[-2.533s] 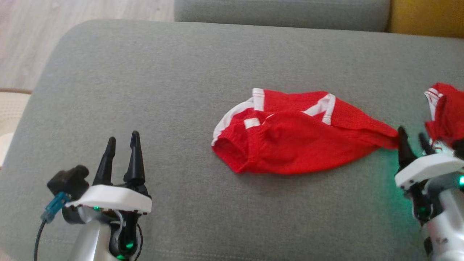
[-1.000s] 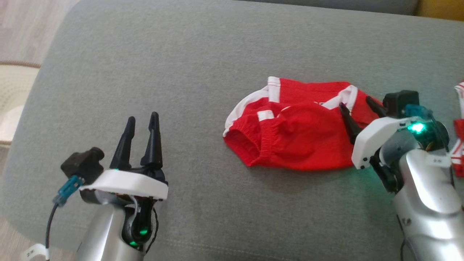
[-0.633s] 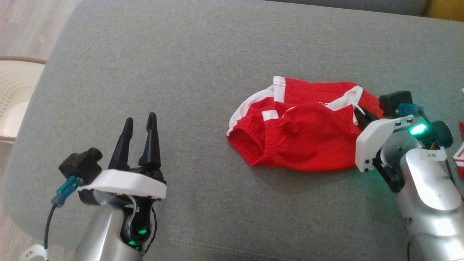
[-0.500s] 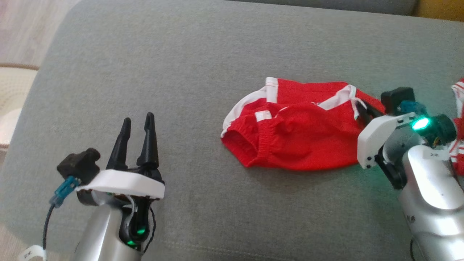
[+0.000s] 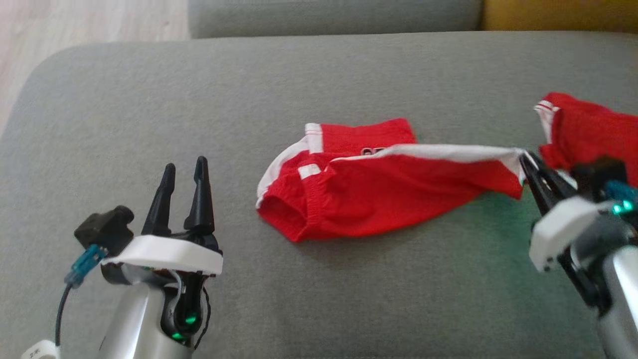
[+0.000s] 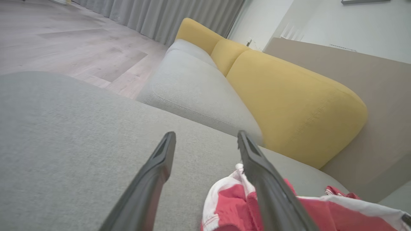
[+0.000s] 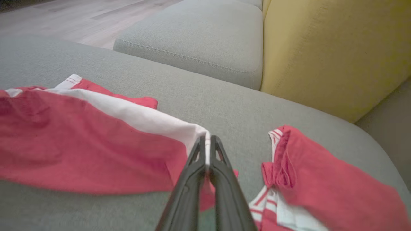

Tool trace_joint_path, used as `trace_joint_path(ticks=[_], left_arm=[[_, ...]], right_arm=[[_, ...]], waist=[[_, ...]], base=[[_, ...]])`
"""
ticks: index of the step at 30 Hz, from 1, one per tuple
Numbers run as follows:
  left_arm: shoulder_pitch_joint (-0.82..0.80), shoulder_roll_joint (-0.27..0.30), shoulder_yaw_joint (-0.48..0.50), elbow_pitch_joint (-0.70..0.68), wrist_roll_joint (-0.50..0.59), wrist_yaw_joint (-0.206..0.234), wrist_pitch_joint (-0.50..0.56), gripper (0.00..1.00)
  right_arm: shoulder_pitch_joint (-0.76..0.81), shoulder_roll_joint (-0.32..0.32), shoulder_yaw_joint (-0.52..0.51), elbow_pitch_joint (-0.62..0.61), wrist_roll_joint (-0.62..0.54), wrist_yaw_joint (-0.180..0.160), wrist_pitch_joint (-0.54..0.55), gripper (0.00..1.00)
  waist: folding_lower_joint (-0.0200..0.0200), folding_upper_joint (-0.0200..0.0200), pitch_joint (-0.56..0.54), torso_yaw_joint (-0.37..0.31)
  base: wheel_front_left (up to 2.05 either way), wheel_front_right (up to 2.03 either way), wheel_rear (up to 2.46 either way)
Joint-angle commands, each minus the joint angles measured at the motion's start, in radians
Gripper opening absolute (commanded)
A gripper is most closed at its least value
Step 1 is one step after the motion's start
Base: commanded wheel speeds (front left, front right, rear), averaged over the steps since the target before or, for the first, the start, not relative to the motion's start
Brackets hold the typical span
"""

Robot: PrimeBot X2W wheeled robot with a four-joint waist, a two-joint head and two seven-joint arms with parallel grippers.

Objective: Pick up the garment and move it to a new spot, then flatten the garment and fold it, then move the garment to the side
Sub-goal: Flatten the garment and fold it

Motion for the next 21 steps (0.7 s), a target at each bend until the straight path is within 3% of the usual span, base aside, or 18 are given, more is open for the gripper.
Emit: trace_joint_path(ticks=[1, 10, 21], left_arm=[[-0.02, 0.012, 0.031, -0.042, 0.004, -0.003, -0.012, 1.0], [-0.027, 0.012, -0.032, -0.031, -0.025, -0.021, -0.012, 1.0], [-0.125, 0.012, -0.261, 0.108, -0.142, -0.063, 0.035, 1.0]], right_arm=[[0.023, -0.026, 0.0, -0.076, 0.022, 0.007, 0.008, 0.0], [0.146, -0.025, 0.001, -0.126, 0.064, 0.007, -0.009, 0.0], [0.09, -0.017, 0.05, -0.029, 0.064, 0.007, -0.087, 0.0]], waist=[[0.0, 0.0, -0.018, -0.034], [0.0, 0.0, -0.022, -0.091], [0.0, 0.0, -0.008, -0.119]], base=[[0.0, 0.0, 0.0], [0.0, 0.0, 0.0], [0.0, 0.0, 0.0]])
